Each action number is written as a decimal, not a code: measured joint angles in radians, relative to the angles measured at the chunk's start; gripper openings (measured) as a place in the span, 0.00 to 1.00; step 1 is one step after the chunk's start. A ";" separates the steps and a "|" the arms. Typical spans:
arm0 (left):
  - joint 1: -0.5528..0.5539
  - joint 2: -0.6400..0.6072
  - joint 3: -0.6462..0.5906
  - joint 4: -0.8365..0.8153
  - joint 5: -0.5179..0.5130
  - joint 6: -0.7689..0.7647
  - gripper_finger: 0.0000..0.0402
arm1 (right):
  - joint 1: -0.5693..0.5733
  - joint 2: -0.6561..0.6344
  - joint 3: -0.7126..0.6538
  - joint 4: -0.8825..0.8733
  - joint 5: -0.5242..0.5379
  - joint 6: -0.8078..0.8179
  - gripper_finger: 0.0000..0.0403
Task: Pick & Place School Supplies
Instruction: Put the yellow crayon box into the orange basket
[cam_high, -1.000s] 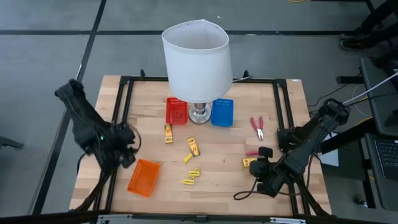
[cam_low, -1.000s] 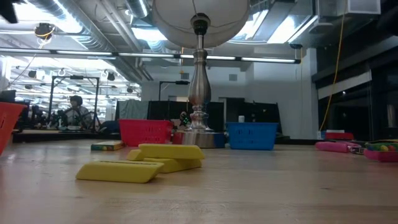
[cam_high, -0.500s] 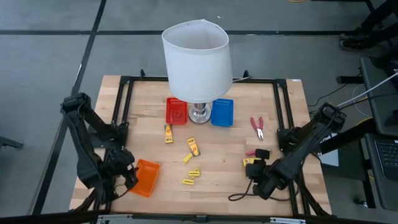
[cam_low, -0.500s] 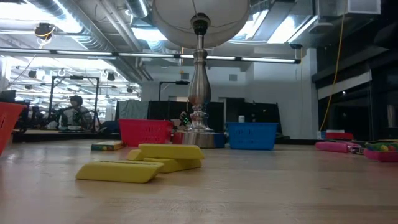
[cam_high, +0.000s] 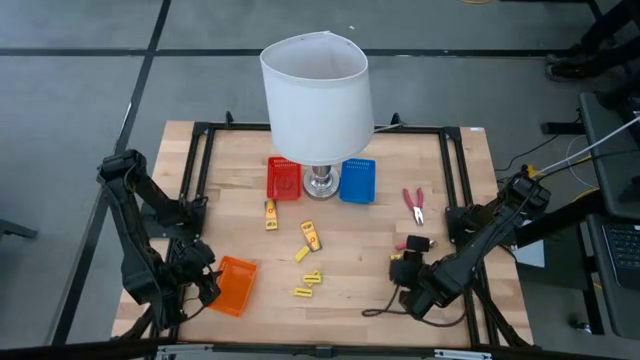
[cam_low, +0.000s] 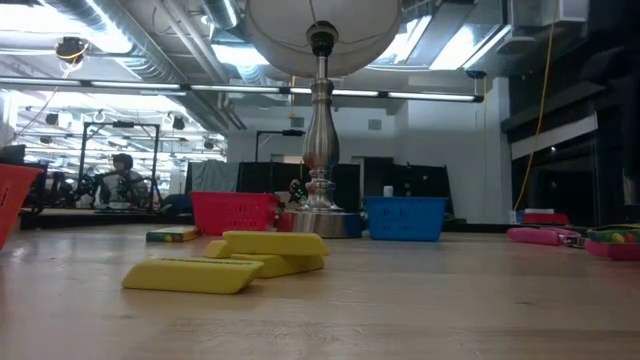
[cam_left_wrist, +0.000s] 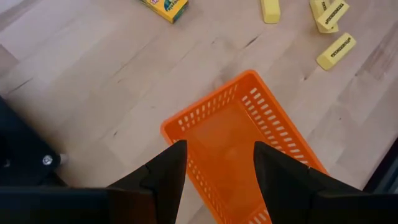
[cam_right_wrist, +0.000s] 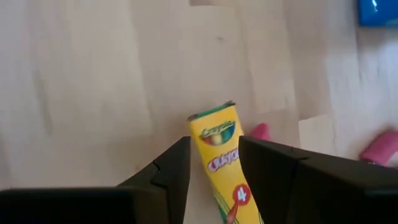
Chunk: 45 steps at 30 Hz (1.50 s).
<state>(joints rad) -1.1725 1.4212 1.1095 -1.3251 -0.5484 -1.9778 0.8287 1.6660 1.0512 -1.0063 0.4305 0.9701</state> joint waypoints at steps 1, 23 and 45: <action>0.000 0.000 0.000 0.003 0.000 0.002 0.45 | -0.005 0.004 0.000 0.002 0.001 0.020 0.37; -0.001 0.000 0.000 0.028 -0.008 0.089 0.45 | -0.029 0.013 -0.095 0.091 -0.057 -0.093 0.72; 0.000 -0.001 0.000 0.024 0.012 -0.002 0.45 | -0.041 0.013 -0.188 0.161 -0.080 -0.066 0.55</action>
<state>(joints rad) -1.1728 1.4204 1.1095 -1.3010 -0.5365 -1.9800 0.7877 1.6787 0.8635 -0.8455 0.3510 0.9038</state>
